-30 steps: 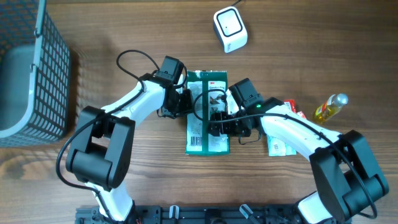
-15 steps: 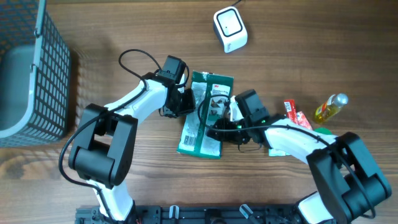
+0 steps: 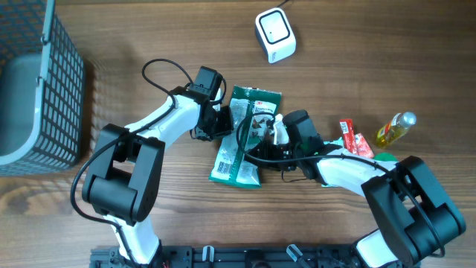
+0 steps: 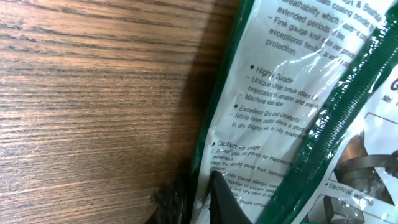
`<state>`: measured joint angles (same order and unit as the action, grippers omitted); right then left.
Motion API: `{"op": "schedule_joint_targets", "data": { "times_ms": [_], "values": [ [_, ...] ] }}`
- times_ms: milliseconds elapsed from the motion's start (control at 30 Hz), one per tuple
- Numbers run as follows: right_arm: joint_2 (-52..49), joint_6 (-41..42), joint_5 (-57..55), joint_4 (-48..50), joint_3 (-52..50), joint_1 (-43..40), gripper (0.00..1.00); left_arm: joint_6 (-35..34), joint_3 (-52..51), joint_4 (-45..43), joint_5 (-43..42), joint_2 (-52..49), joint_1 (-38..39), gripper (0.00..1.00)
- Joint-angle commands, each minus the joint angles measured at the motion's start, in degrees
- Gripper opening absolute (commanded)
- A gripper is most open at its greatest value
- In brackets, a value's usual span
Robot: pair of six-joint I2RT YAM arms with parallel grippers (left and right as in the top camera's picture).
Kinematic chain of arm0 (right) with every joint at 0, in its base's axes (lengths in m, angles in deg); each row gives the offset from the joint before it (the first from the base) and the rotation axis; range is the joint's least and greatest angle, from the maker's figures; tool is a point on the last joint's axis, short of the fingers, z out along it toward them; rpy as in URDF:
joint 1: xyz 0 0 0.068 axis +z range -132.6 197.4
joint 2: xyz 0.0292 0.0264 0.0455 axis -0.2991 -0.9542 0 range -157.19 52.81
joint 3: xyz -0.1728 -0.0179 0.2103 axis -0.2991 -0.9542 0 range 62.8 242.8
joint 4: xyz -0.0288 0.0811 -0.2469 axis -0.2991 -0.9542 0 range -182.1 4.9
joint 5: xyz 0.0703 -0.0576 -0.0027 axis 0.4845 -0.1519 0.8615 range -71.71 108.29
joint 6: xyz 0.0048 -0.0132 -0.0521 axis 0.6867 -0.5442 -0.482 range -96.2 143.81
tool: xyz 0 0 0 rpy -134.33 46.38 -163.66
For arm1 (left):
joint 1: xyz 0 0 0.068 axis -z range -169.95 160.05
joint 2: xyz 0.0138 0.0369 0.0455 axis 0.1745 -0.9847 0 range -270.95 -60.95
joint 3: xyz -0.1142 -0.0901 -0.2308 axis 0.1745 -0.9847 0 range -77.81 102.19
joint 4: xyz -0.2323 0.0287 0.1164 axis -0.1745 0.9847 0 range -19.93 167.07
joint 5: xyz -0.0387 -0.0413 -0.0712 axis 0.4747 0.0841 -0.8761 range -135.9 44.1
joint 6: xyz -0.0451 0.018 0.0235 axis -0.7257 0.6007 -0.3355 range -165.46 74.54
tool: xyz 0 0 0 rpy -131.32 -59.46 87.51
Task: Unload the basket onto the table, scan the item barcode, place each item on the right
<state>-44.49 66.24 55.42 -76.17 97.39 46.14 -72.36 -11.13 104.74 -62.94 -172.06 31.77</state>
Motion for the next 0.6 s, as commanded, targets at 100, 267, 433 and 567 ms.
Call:
{"op": "schedule_joint_targets", "data": {
  "times_ms": [100,267,433,567],
  "values": [
    [-0.76,1.01,-8.48,2.03,-0.22,4.48,0.20,-0.57,-1.97,0.44,2.36,-4.42,0.68,0.06],
    [-0.76,-4.79,-11.06,3.48,-0.22,8.04,0.05,-0.57,-1.40,0.72,2.36,-4.02,-0.42,0.10],
    [-0.76,-4.83,-11.47,3.30,-0.22,8.02,0.04,-0.55,0.66,3.72,2.34,0.44,-7.17,0.21],
    [-0.76,-4.94,-12.07,2.38,-0.22,8.00,0.04,-0.52,0.74,3.91,2.36,5.84,-15.23,0.49]
  ]
}}
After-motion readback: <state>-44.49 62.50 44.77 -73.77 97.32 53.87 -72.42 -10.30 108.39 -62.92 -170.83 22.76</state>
